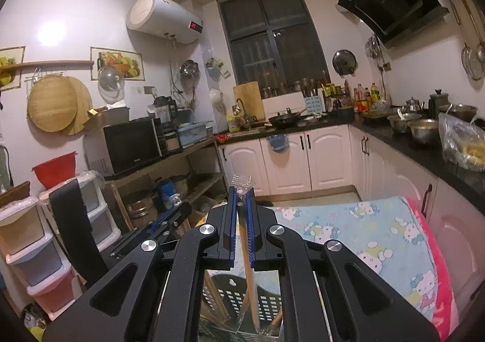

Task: Organize utensils
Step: 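Lift both held chopsticks up and carry them over the basket, then lower the left tool's chopstick into the basket and open it while the right tool releases its chopstick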

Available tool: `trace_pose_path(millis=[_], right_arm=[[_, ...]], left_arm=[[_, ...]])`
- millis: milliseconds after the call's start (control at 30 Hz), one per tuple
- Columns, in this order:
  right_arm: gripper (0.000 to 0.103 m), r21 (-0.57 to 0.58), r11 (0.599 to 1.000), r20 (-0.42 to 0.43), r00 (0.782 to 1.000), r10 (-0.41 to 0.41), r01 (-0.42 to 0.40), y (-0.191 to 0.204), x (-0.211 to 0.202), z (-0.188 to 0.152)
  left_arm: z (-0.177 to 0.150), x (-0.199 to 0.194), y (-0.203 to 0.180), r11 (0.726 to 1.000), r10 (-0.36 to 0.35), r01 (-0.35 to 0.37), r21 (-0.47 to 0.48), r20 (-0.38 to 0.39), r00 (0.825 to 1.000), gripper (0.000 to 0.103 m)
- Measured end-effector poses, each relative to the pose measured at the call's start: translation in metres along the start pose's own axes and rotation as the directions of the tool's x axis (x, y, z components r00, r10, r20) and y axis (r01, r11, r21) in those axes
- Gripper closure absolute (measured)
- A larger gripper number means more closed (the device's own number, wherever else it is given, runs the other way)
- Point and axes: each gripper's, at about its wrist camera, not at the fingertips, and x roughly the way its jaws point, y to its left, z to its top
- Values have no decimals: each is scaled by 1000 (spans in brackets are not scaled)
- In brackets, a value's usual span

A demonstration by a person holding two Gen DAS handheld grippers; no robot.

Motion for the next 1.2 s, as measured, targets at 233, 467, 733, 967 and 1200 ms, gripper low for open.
trace_pose_path(millis=[233, 467, 733, 967, 1200], right_arm=[[97, 21, 1000, 4, 1000, -6, 6, -6, 12, -23], [97, 41, 999, 7, 1000, -22, 21, -17, 19, -47], [96, 73, 996, -32, 998, -56, 59, -31, 22, -68], [96, 63, 995, -53, 996, -74, 77, -35, 10, -79], [90, 84, 993, -91, 993, -75, 83, -41, 3, -89]], left_arm=[[-16, 1, -1, 1000, -18, 18, 21, 6, 1000, 102], [-34, 3, -2, 999, -28, 28, 33, -13, 1000, 102], [-48, 6, 1, 999, -38, 39, 32, -44, 998, 102], [-57, 5, 5, 999, -42, 43, 19, -74, 996, 102], [-58, -2, 6, 999, -47, 49, 20, -92, 995, 98]])
